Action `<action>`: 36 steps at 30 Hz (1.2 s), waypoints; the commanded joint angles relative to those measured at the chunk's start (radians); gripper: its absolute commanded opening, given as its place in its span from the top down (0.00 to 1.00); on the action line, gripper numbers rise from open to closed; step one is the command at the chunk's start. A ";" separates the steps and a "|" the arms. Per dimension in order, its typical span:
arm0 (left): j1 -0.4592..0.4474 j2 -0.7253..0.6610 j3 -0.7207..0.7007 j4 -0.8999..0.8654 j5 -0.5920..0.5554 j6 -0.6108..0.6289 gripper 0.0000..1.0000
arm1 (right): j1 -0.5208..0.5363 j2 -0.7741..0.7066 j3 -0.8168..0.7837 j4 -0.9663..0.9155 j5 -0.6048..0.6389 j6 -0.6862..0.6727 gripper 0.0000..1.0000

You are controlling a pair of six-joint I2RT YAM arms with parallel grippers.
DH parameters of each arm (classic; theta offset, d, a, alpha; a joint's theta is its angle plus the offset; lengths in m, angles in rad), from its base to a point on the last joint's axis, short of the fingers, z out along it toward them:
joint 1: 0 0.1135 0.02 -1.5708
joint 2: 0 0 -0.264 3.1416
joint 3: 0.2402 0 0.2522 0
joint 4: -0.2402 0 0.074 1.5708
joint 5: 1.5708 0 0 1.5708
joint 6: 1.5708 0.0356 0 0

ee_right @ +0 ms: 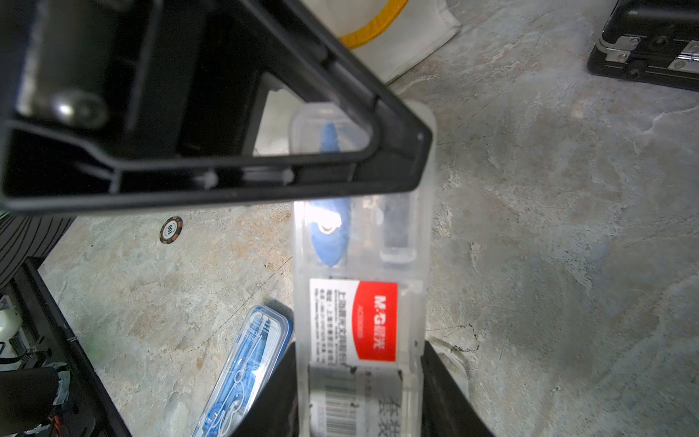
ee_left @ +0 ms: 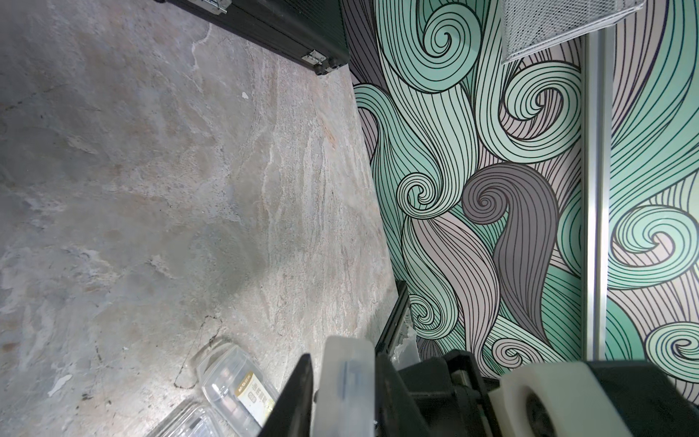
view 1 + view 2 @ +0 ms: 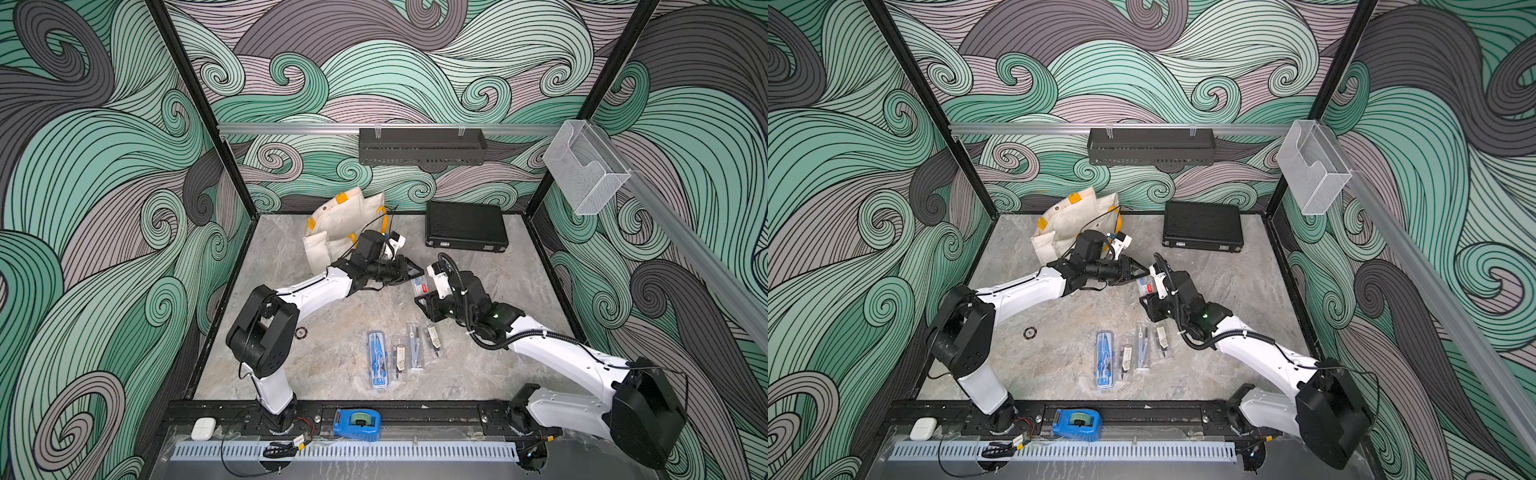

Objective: Put the compass set into the canvas bag
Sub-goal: Pick up the compass set from the compass set.

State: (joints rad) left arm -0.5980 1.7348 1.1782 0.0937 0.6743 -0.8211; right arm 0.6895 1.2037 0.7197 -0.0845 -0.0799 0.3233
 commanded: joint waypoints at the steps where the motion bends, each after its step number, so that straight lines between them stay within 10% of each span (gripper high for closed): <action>1: -0.006 0.019 0.035 0.040 0.034 -0.010 0.75 | -0.006 0.002 0.026 0.035 -0.003 0.011 0.65; 14: -0.006 0.017 0.049 0.010 -0.014 0.015 0.84 | -0.008 0.014 0.043 0.004 0.024 -0.003 0.50; 19: -0.005 0.029 0.101 -0.084 -0.060 0.082 0.84 | -0.013 -0.015 0.040 -0.047 0.092 -0.003 0.01; 36: 0.145 -0.011 0.512 -0.443 -0.393 0.415 0.86 | -0.102 -0.085 0.046 -0.120 0.158 -0.009 0.00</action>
State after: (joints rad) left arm -0.4927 1.7874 1.6150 -0.2619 0.4038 -0.5060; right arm 0.5938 1.0958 0.7444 -0.1841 0.0711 0.3145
